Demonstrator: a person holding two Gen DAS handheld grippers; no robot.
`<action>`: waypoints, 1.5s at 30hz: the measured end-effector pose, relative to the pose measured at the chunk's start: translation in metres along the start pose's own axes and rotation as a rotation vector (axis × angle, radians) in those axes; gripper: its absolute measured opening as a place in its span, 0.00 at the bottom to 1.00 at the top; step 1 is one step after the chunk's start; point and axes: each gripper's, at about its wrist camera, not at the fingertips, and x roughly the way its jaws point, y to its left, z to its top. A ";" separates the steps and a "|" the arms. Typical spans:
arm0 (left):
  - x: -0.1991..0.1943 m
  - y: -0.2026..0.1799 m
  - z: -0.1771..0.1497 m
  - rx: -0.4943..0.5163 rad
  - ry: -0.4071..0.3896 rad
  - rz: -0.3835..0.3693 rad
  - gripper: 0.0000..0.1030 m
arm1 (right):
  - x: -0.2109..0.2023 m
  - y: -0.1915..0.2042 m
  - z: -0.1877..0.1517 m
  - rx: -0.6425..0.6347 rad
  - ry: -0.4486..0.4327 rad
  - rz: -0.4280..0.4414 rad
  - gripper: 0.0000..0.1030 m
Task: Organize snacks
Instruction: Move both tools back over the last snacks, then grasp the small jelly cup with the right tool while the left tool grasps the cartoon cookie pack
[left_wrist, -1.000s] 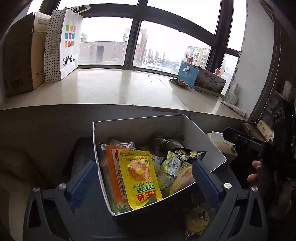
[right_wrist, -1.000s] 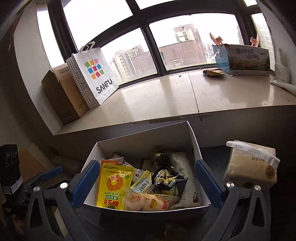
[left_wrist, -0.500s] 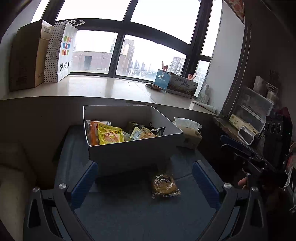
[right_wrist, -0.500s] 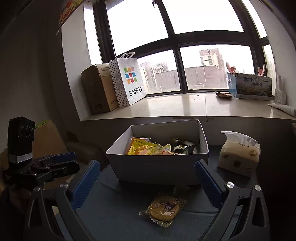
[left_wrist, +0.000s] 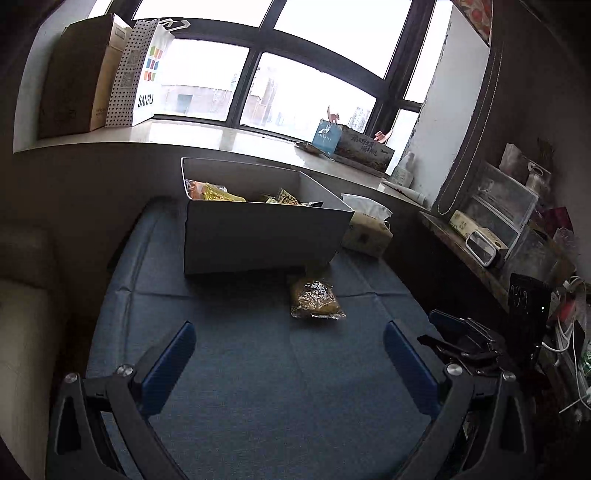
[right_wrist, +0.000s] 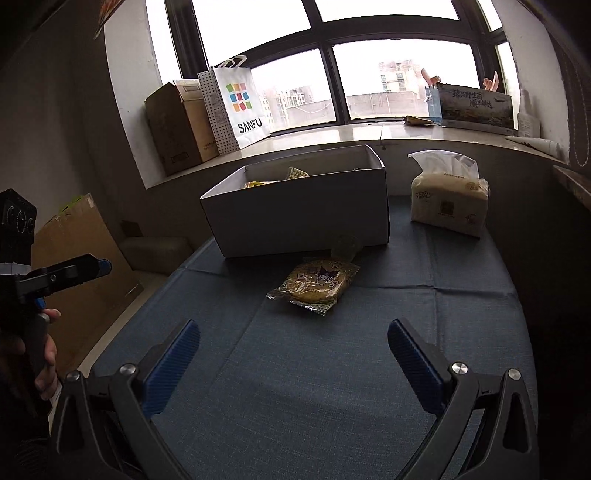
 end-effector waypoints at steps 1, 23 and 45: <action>-0.001 -0.002 0.000 0.009 -0.006 -0.006 1.00 | 0.000 -0.001 -0.001 0.005 0.001 -0.006 1.00; 0.003 -0.016 -0.007 0.059 0.007 -0.020 1.00 | 0.100 -0.033 0.060 0.085 0.112 -0.075 1.00; 0.018 0.014 -0.015 -0.014 0.066 0.015 1.00 | 0.180 -0.053 0.079 0.106 0.213 -0.109 0.45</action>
